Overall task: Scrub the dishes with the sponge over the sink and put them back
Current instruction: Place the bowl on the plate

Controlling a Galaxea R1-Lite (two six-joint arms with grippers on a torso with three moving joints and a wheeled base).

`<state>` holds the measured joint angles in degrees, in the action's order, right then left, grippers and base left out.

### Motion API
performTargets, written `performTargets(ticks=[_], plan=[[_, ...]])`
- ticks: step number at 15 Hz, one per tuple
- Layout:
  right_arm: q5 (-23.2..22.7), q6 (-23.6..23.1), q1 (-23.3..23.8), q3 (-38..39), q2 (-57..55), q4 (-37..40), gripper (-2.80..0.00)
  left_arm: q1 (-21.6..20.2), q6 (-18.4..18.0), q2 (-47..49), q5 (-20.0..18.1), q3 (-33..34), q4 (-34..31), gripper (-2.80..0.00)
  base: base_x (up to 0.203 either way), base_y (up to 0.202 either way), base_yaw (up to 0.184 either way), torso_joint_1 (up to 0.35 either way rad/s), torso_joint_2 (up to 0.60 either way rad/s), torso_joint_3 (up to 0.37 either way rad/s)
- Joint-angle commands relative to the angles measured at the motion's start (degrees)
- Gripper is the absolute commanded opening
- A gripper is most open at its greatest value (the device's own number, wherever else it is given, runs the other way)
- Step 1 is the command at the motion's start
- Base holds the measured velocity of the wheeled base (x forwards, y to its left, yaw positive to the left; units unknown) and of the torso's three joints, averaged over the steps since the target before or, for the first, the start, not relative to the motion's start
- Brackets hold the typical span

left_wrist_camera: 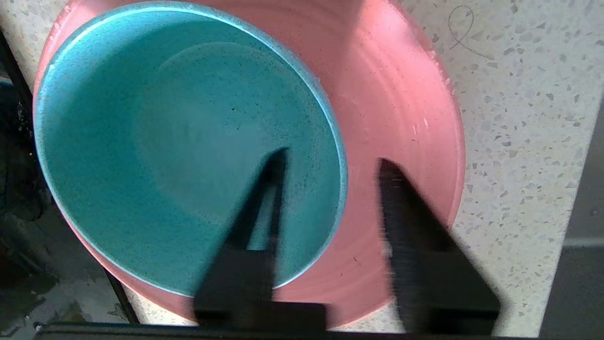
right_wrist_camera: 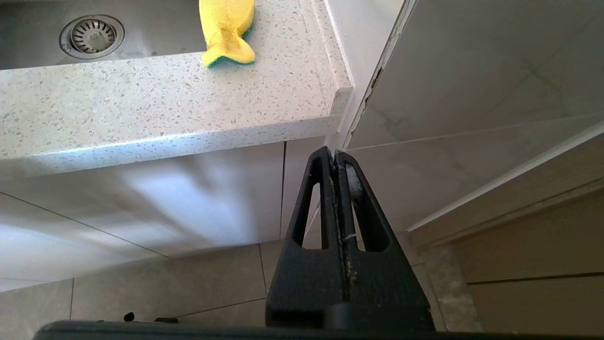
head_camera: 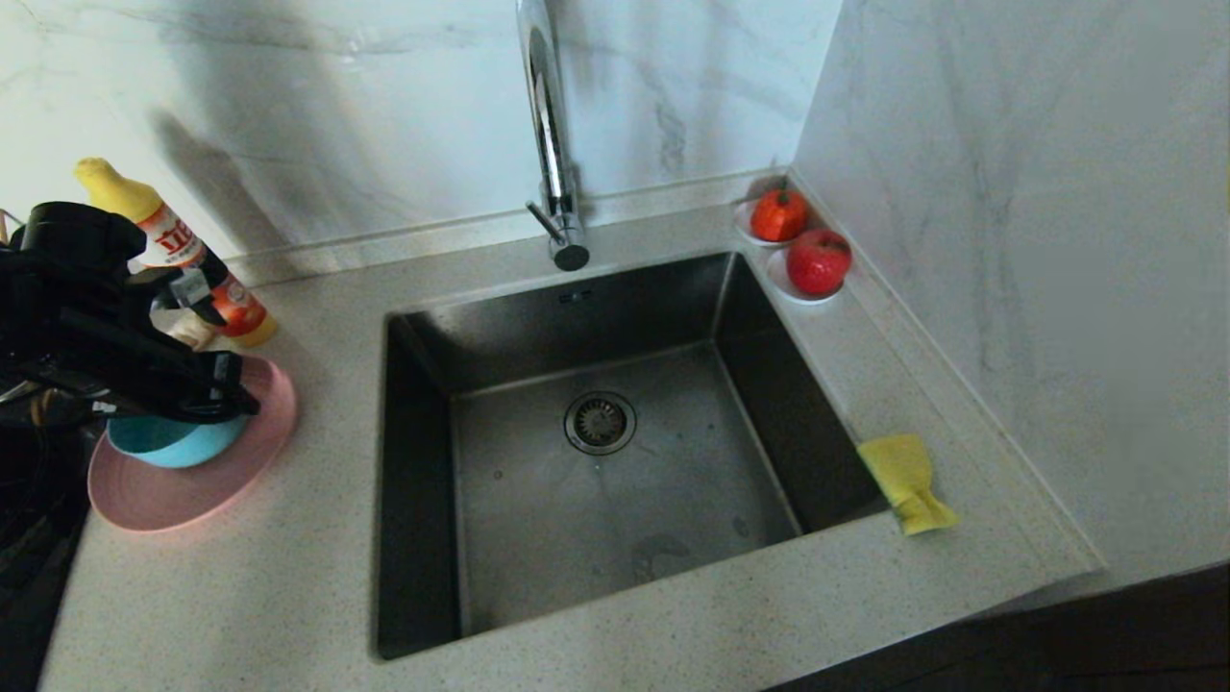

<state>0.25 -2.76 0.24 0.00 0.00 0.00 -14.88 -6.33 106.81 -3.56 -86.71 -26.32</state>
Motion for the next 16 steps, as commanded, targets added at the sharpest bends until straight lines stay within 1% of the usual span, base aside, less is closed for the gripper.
performTargets(ticks=[1, 7, 13, 14, 16], plan=[[0.02, -0.05, 0.02, 0.0, -0.09, 0.0, -2.8, -0.06, -0.26, -0.38, -0.05, 0.14, -0.58, 0.0, 0.0, 0.0, 0.0, 0.0, 0.0, 0.0], [0.02, 0.02, 0.02, 0.0, -0.09, 0.0, -2.8, -0.06, 1.67, -4.06, -0.32, -0.43, -0.15, 0.0, 0.0, 0.0, 0.0, 0.0, 0.0, 0.0], [0.02, -0.05, 0.02, 0.0, -0.09, 0.0, -2.8, -0.06, 8.94, -11.33, -0.6, -6.31, 0.51, 0.0, 0.0, 0.0, 0.0, 0.0, 0.0, 0.0], [0.02, -0.05, 0.02, 0.0, -0.09, 0.0, -2.8, -0.06, 9.15, -12.74, -0.58, -6.38, 0.99, -2.8, 0.0, 0.0, 0.0, 0.0, 0.0, 0.0], [0.02, -0.05, 0.02, 0.0, -0.09, 0.0, -2.8, 0.23, 8.69, -15.22, -0.39, -6.58, 1.91, -2.8, 0.0, 0.0, 0.0, 0.0, 0.0, 0.0]])
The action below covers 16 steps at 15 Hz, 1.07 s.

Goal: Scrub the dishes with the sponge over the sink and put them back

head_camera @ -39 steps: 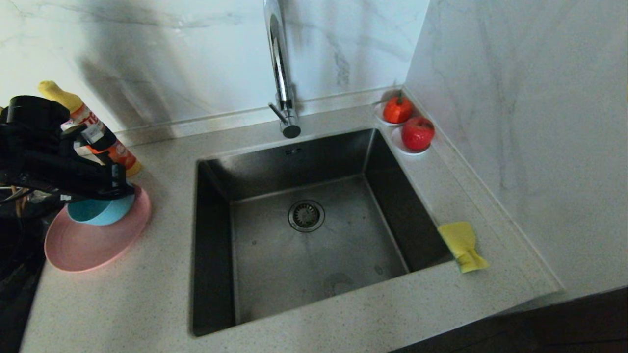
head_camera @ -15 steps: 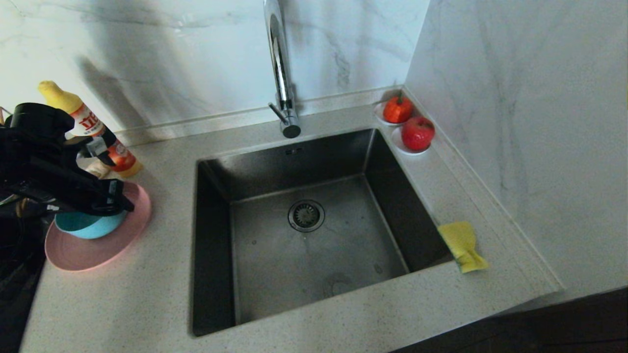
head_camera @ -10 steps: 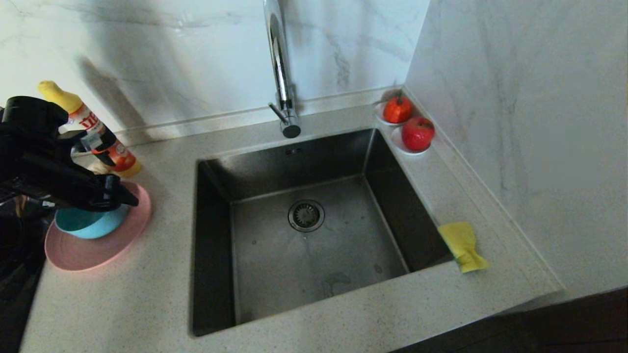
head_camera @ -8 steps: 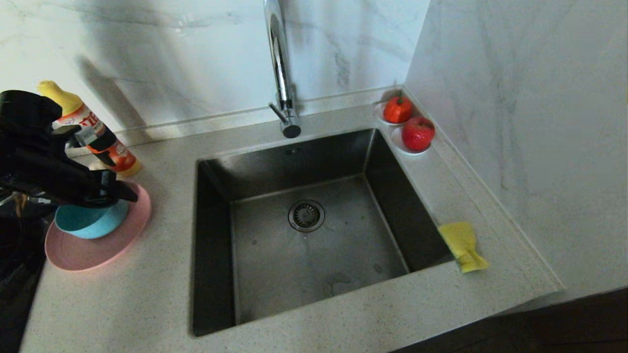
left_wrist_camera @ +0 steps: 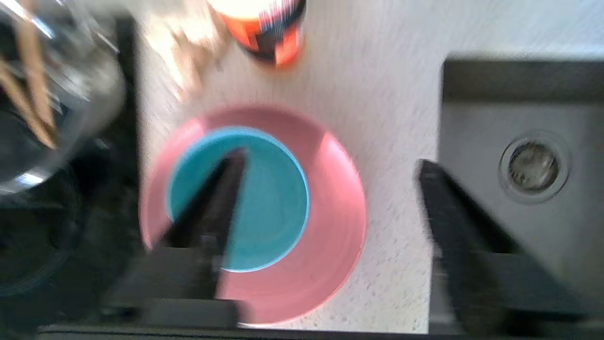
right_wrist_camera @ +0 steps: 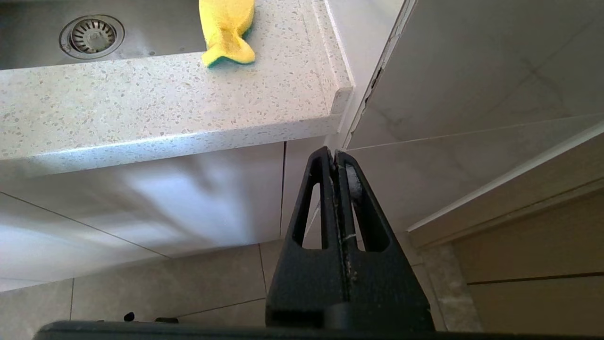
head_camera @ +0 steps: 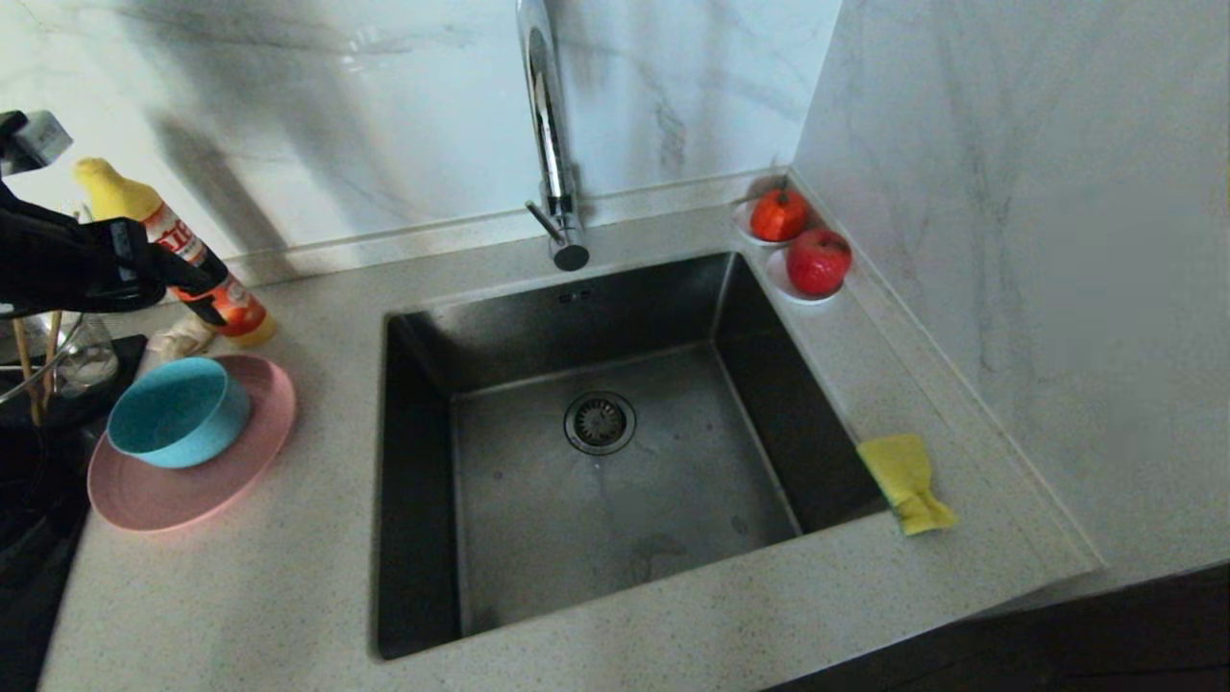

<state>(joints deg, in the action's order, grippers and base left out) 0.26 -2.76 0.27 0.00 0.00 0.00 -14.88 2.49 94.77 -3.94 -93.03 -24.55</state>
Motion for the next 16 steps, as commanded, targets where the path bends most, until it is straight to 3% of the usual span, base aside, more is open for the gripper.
performTargets(ticks=[1, 4, 8, 11, 16], plan=[[0.0, -0.06, 0.0, 0.0, -0.09, 0.0, -2.8, 0.72, -0.35, -5.17, -0.14, -0.11, 0.44, -2.8, 0.0, 0.0, 0.0, 0.0, 0.0, 0.0], [0.0, -0.06, 0.0, 0.0, -0.09, 0.0, -2.8, 5.06, -0.63, -12.06, -0.19, 1.97, 0.81, -2.8, 0.0, 0.0, 0.0, 0.0, 0.0, 0.0], [0.0, -0.06, 0.0, 0.0, -0.09, 0.0, -2.8, 9.74, -2.56, -27.17, -1.57, 9.58, 0.89, -2.8, 0.0, 0.0, 0.0, 0.0, 0.0, 0.0], [0.0, -0.06, 0.0, 0.0, -0.09, 0.0, -2.8, 10.65, -4.22, -43.14, -2.5, 21.26, 1.09, -2.8, 0.0, 0.0, 0.0, 0.0, 0.0, 0.0], [0.0, -0.06, 0.0, 0.0, -0.09, 0.0, -2.8, 11.56, -5.44, -73.87, -2.63, 53.09, 4.06, -2.8, 0.0, 0.0, 0.0, 0.0, 0.0, 0.0]])
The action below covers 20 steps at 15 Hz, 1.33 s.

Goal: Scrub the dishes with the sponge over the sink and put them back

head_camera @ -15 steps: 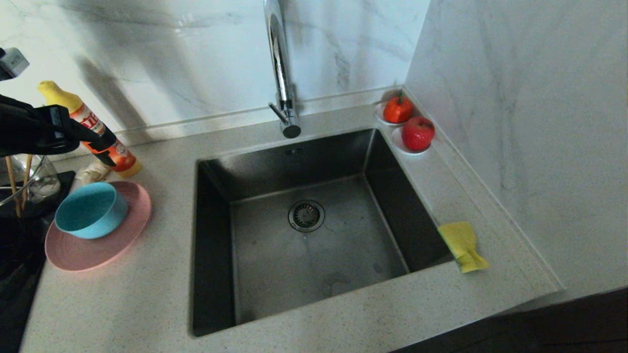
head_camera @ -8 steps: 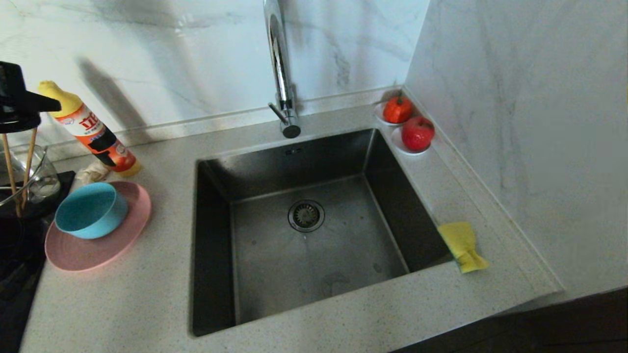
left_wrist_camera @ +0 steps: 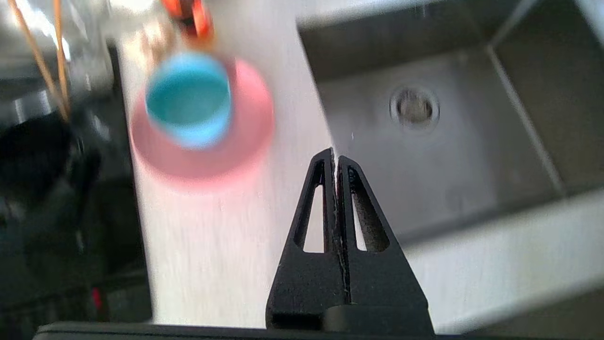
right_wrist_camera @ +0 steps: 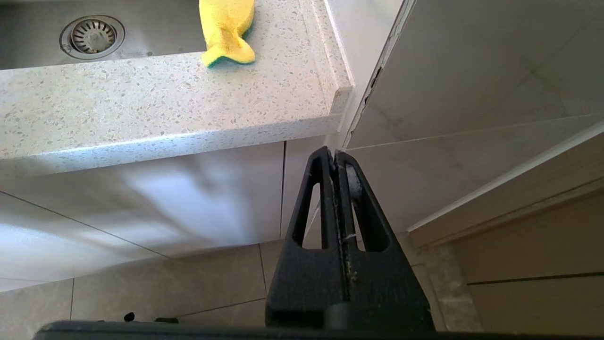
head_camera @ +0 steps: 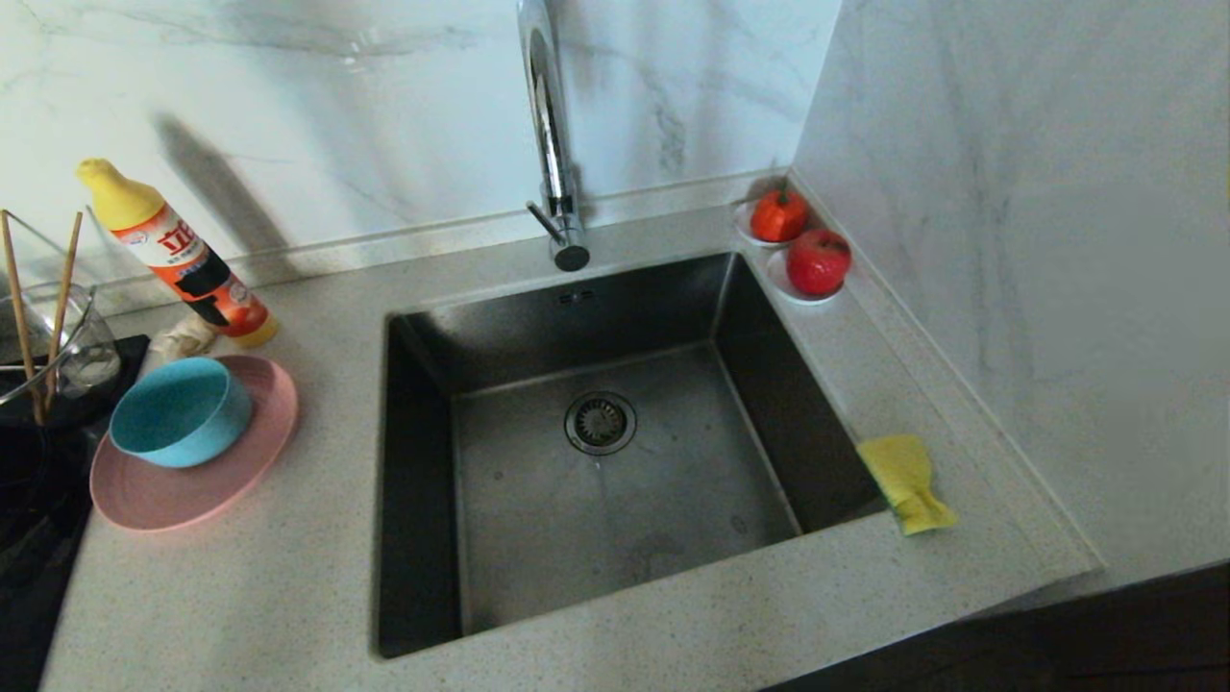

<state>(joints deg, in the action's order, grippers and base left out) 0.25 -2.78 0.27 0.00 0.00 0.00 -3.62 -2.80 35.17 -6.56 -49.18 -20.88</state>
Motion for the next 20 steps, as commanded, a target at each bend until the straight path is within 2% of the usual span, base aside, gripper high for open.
performTargets(ticks=[1, 5, 7, 10, 14, 20], plan=[[0.01, 0.05, 0.0, 0.0, -0.09, 0.0, -2.8, 0.75, -0.48, -18.64, 0.11, 15.6, 1.14, -2.8, 0.0, 0.0, 0.0, 0.0, 0.0, 0.0], [0.01, 0.05, 0.0, 0.0, -0.09, 0.0, -2.8, 2.84, -2.82, -33.53, 0.62, 32.11, 3.81, -2.8, 0.0, 0.0, 0.0, 0.0, 0.0, 0.0], [0.01, 0.05, 0.0, 0.0, -0.09, 0.0, -2.8, 3.16, -3.39, -34.99, 2.15, 39.22, 6.73, -2.8, 0.0, 0.0, 0.0, 0.0, 0.0, 0.0], [0.01, 0.01, 0.0, 0.0, -0.09, 0.0, -2.8, 3.33, -3.98, -35.23, 3.63, 47.34, 15.79, -2.8, 0.0, 0.0, 0.0, 0.0, 0.0, 0.0], [0.01, -0.03, 0.0, 0.0, -0.09, 0.0, -2.8, 3.44, -2.02, -35.26, 4.11, 47.6, 16.92, -2.8, 0.0, 0.0, 0.0, 0.0, 0.0, 0.0], [0.09, 0.07, 0.0, 0.0, -0.09, 0.08, -2.8, 3.39, -1.85, -35.26, 4.19, 47.63, 16.94, -2.8, 0.0, 0.0, 0.0, 0.0, 0.0, 0.0]])
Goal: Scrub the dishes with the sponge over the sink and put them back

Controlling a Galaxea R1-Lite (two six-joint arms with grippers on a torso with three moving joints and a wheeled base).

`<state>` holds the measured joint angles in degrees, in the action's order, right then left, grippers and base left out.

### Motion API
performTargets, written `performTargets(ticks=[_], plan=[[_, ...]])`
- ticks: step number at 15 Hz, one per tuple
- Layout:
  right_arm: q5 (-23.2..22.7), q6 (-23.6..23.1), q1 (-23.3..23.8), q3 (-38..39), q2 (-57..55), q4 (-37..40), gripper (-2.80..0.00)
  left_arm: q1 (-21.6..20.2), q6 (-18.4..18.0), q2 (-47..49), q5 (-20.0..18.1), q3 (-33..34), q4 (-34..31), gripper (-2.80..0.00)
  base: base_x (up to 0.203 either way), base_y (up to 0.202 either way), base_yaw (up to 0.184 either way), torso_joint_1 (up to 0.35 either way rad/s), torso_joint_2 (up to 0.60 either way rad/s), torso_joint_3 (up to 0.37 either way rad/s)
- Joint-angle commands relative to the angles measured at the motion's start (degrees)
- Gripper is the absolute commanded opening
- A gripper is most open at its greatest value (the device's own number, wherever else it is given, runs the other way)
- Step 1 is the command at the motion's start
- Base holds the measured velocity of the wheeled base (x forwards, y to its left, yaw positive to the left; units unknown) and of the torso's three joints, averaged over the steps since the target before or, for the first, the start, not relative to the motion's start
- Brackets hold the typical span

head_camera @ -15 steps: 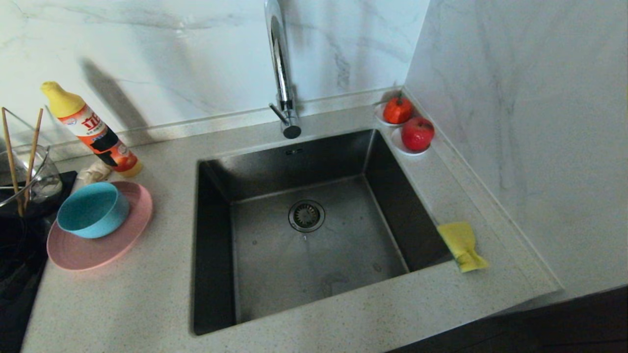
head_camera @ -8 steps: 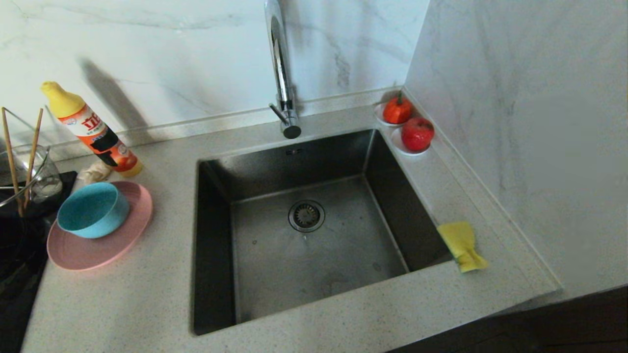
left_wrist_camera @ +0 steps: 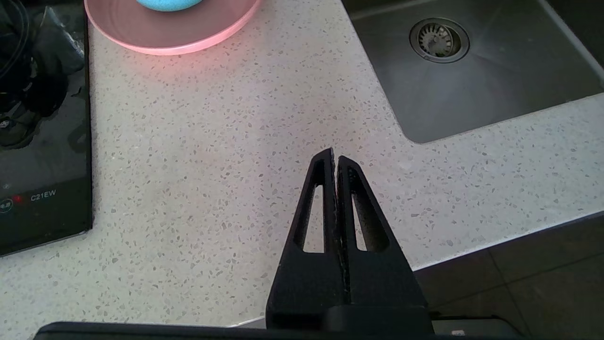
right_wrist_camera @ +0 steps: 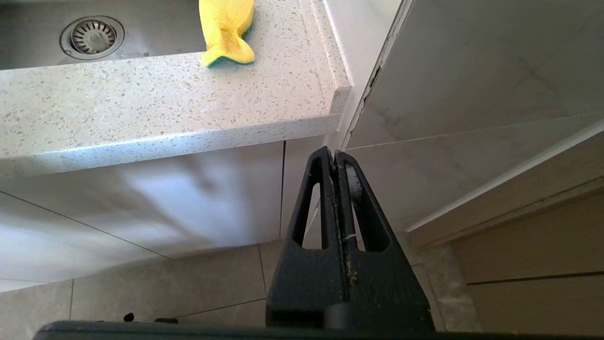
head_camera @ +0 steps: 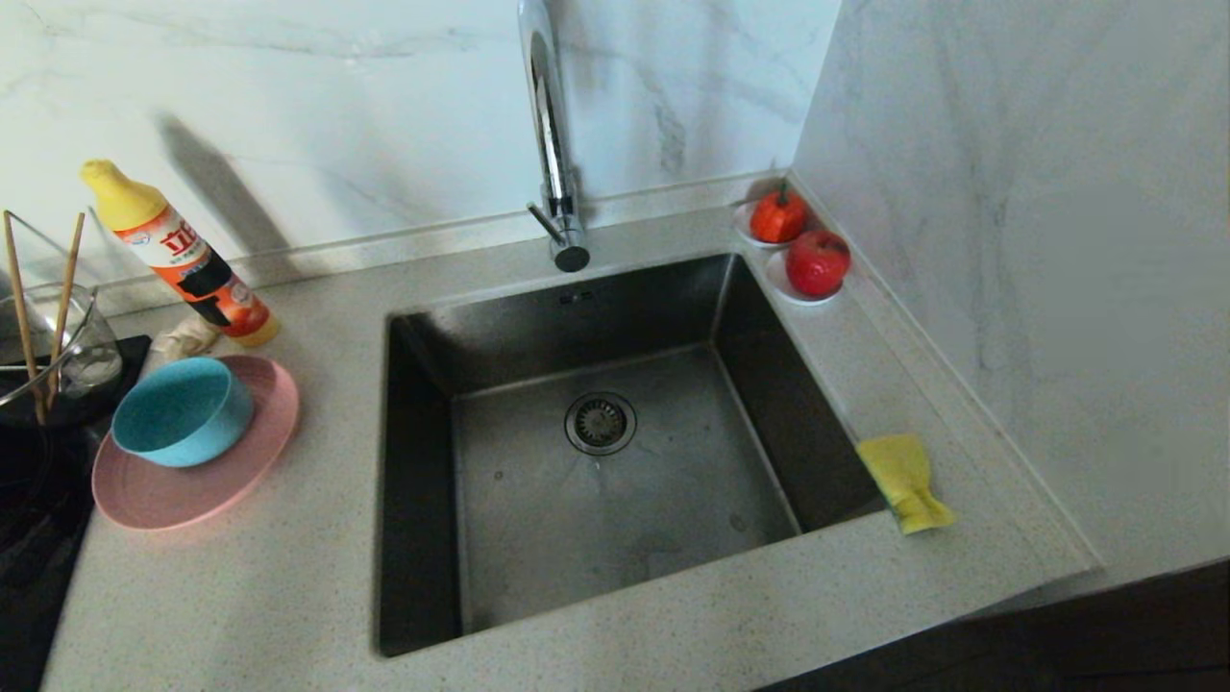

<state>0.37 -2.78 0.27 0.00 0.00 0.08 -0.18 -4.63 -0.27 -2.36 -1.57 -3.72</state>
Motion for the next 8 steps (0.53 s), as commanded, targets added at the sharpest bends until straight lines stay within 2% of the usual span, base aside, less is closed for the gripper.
performTargets(ticks=[1, 8], plan=[[0.06, 0.7, 0.0, 0.0, -0.09, -0.08, -2.8, -0.08, -0.02, 0.18, -0.01, -0.01, -0.24, -2.8, 0.0, 0.0, 0.0, 0.0, 0.0, 0.0], [0.07, 1.9, 0.0, 0.0, -0.09, -0.25, -2.8, 0.01, 0.17, 0.18, -0.01, -0.01, -0.22, -2.8, 0.0, 0.0, 0.0, 0.0, 0.0, 0.0]])
